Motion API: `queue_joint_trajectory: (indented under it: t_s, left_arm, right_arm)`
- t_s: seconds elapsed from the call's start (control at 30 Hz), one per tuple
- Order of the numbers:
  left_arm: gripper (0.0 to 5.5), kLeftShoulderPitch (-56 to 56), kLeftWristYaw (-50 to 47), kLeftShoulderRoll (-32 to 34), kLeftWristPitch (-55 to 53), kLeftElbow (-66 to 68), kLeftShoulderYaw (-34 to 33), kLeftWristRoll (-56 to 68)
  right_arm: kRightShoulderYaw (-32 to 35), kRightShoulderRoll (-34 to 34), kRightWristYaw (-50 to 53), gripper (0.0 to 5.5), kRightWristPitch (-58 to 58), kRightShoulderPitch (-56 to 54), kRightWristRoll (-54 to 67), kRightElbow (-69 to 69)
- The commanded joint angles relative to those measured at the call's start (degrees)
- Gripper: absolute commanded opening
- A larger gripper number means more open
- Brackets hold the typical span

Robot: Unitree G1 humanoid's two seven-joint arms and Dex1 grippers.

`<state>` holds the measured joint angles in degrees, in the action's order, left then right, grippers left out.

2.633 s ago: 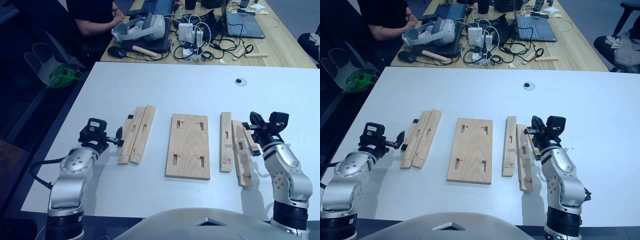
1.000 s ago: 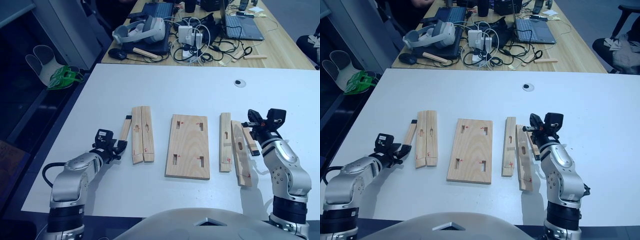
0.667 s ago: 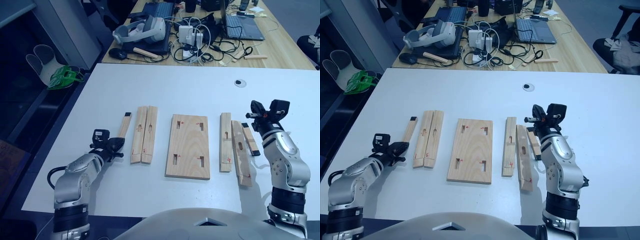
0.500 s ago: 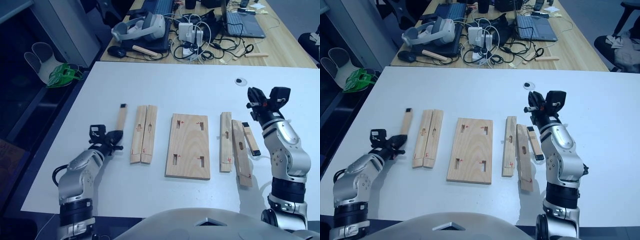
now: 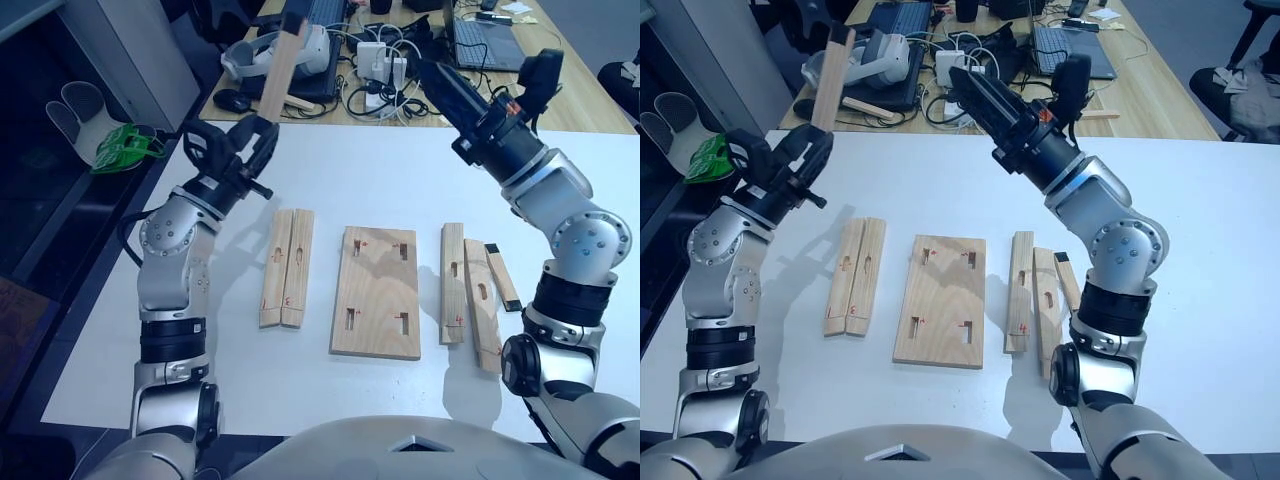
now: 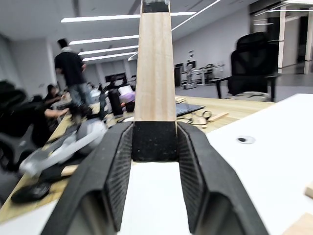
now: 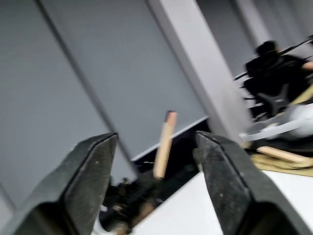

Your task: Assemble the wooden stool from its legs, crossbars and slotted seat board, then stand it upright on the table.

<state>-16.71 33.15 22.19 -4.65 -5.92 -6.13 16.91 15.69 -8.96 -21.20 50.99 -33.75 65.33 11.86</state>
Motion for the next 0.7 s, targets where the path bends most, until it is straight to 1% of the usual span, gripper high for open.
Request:
queue_joint_trajectory:
  t_s: [0.03,0.13,0.23,0.43,0.47,0.5,0.63,0.7]
  left_arm:
    - [1.28,1.2,1.5,0.1,1.9,-4.1,3.0,-1.3]
    - [1.28,1.5,2.1,0.0,2.9,-6.9,5.2,-1.8]
    - [1.28,1.9,2.4,0.0,3.1,-8.8,6.7,-1.9]
    - [1.28,3.0,3.8,0.6,5.0,-9.4,8.8,-2.9]
    - [1.28,3.2,4.0,0.7,5.4,-9.4,9.2,-3.2]
    - [1.28,3.4,4.3,0.7,5.9,-9.3,9.5,-3.5]
    - [1.28,3.8,4.7,0.8,7.5,-8.1,9.9,-4.1]
    - [1.28,3.8,4.7,0.8,7.9,-7.8,9.7,-4.2]
  right_arm:
    - [0.6,0.6,3.7,3.64,2.3,-0.1,6.9,2.1]
    - [-0.2,1.6,6.3,4.12,2.0,0.2,9.2,1.3]
    - [-0.9,2.7,8.4,4.59,0.2,-0.3,8.0,-0.4]
    - [-3.5,4.0,7.9,4.62,-2.3,-1.0,5.5,-2.1]
    - [-3.9,4.2,7.7,4.44,-2.5,-1.1,5.4,-2.2]
    - [-4.2,4.3,7.5,4.38,-2.7,-1.2,5.3,-2.3]
    - [-4.5,4.2,7.3,3.57,-3.1,-1.1,5.4,-2.3]
    - [-4.4,3.9,7.4,3.25,-2.8,-0.8,5.7,-2.4]
